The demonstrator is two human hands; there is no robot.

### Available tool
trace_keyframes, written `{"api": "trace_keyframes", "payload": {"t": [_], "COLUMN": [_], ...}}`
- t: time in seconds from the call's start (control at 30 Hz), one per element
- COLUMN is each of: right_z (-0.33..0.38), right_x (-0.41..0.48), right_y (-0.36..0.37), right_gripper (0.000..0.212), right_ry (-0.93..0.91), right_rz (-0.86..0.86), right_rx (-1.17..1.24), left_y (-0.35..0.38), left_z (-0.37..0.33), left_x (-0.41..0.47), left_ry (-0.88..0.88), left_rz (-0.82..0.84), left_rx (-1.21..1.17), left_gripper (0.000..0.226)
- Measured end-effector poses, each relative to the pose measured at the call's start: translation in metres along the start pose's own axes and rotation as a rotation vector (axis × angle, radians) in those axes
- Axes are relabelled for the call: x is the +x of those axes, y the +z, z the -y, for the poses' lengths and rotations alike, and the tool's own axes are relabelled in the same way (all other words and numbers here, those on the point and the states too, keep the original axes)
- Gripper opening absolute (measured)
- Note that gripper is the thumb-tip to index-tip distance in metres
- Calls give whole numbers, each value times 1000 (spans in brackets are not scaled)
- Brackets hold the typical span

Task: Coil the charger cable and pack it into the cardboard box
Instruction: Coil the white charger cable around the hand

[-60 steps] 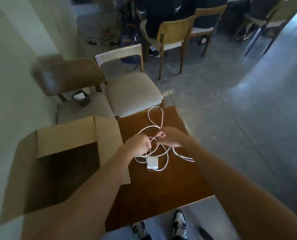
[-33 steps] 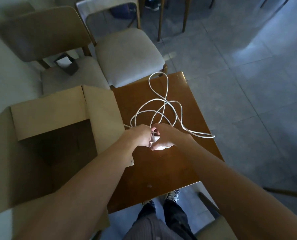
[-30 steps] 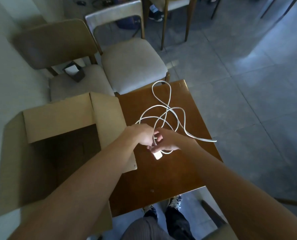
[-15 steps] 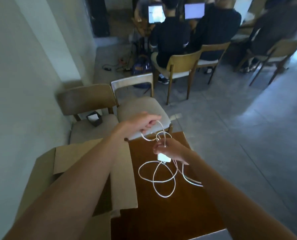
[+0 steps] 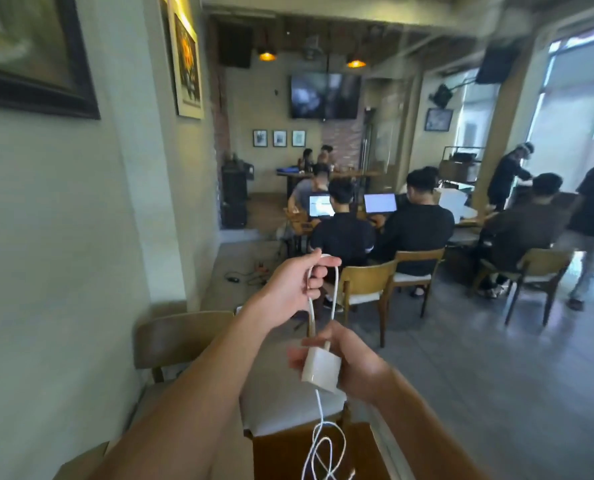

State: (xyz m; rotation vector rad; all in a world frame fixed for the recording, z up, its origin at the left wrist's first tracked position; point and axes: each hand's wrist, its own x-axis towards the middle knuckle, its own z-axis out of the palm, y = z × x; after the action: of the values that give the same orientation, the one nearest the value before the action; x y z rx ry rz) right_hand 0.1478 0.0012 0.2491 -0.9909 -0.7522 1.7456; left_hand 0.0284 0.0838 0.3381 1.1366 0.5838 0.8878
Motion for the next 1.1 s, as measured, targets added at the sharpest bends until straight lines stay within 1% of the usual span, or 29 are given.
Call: {"api": "trace_keyframes", "payload": {"t": [0.07, 0.13, 0.17, 0.2, 0.23, 0.27, 0.3, 0.33, 0.4, 0.47, 0.57, 0.63, 0.67, 0.73, 0.77, 0.8, 0.87, 0.9, 0.97, 1.0, 1.07, 1.1], "right_z": [7, 13, 16, 19, 22, 26, 30, 35, 41, 45, 51, 55, 58, 65, 69, 72, 77, 79, 81, 81, 82, 82], "right_x": [-3, 1, 4, 8, 11, 11, 9, 5, -3, -10, -19, -23, -25, -28, -29, -31, -38, -41, -46, -46, -47, -47], "right_y": [6, 7, 6, 5, 3, 1, 1, 2, 4, 9, 20, 28, 32, 38, 39, 38, 37, 36, 32, 31, 30, 29], "right_gripper": [41, 48, 42, 31, 29, 39, 45, 45, 39, 31, 28, 29, 30, 32, 33, 32, 29, 29, 30, 29, 28, 27], "right_ry": [-39, -126, -161, -192, -218, -243, -265, -284, -282, -253, -229, -241, -256, -299, -308, -299, -263, -255, -247, -239, -228, -227], "right_rz": [70, 69, 11, -82, -191, -287, -356, -391, -385, -344, -253, -233, -237, -263, -257, -208, -61, -19, -9, -16, -40, -65], "right_rx": [58, 146, 214, 247, 218, 135, 30, -67, -199, -237, -174, -296, -395, -582, -643, -668, -676, -676, -684, -703, -763, -790], "left_y": [4, 4, 3, 1, -1, -3, -6, -8, -14, -18, -16, -15, -14, -13, -12, -11, -9, -8, -9, -11, -14, -15], "left_z": [-7, -10, -10, -9, -7, -4, -1, 3, 11, 17, 25, 30, 32, 34, 34, 32, 32, 32, 36, 38, 39, 38], "left_x": [-2, -5, -7, -7, -8, -8, -9, -8, -9, -8, -14, -20, -24, -32, -36, -39, -41, -41, -38, -36, -33, -31], "left_ry": [27, 33, 31, 27, 23, 17, 9, 2, -20, -47, -52, -34, -25, -46, -76, -109, -114, -64, 106, 186, 296, 342], "left_rz": [40, 21, -23, -85, -156, -221, -273, -313, -382, -416, -348, -232, -153, -7, 45, 75, 63, 19, -114, -159, -144, -107], "left_rx": [-86, -132, -123, -96, -64, -39, -16, 12, 109, 248, 521, 620, 617, 535, 469, 417, 415, 485, 712, 794, 874, 926], "left_gripper": [39, 38, 38, 38, 36, 35, 33, 31, 29, 30, 33, 32, 30, 31, 33, 37, 44, 40, 30, 34, 45, 42]}}
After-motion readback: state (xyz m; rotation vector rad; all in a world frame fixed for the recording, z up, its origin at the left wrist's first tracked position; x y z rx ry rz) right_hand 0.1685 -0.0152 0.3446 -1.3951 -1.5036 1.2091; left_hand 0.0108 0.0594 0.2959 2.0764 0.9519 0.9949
